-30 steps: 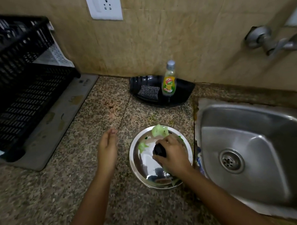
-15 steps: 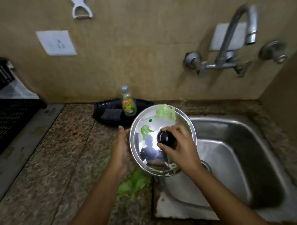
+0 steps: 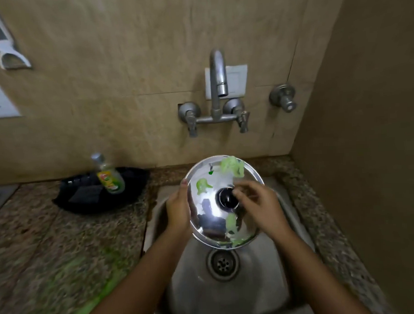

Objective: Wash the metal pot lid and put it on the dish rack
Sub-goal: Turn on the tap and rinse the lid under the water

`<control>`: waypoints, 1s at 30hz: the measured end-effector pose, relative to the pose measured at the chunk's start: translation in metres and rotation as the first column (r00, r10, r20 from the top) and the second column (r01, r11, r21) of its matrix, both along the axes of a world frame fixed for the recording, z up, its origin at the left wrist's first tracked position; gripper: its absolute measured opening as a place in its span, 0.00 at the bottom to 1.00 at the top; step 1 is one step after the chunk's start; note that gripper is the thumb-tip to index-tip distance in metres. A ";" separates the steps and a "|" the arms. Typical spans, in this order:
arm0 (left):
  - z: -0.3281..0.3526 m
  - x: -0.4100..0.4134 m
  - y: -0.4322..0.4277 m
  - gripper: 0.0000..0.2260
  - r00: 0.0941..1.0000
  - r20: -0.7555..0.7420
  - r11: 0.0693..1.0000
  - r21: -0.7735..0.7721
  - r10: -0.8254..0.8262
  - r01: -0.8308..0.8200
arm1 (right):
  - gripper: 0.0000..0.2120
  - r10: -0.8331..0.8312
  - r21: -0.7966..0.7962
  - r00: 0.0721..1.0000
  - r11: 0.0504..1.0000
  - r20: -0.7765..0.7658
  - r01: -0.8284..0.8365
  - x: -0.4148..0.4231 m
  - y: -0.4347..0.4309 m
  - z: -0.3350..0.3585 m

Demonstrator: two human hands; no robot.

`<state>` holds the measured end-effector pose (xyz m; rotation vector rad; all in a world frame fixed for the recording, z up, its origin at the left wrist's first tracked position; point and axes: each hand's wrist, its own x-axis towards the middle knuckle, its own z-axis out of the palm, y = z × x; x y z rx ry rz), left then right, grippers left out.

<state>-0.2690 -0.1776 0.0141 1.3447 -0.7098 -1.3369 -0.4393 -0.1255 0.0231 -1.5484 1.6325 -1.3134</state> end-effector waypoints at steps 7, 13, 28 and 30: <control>0.024 -0.002 -0.021 0.14 0.999 0.012 0.994 0.103 0.044 -0.045 | 0.09 -0.261 0.158 0.883 0.964 0.389 0.215 -0.047 -0.053 0.023; 0.036 0.005 -0.045 0.15 0.995 0.056 0.994 0.065 0.080 -0.084 | 0.18 -0.255 0.155 0.914 0.964 0.314 0.215 -0.048 -0.130 0.044; 0.032 0.004 -0.040 0.14 1.000 0.008 0.995 0.092 0.027 -0.028 | 0.22 -0.426 0.012 0.895 0.903 0.133 0.429 -0.011 -0.161 0.062; 0.030 0.003 -0.039 0.14 1.000 0.003 0.994 0.105 0.028 -0.028 | 0.22 -0.442 0.017 0.885 0.896 0.149 0.444 -0.012 -0.160 0.061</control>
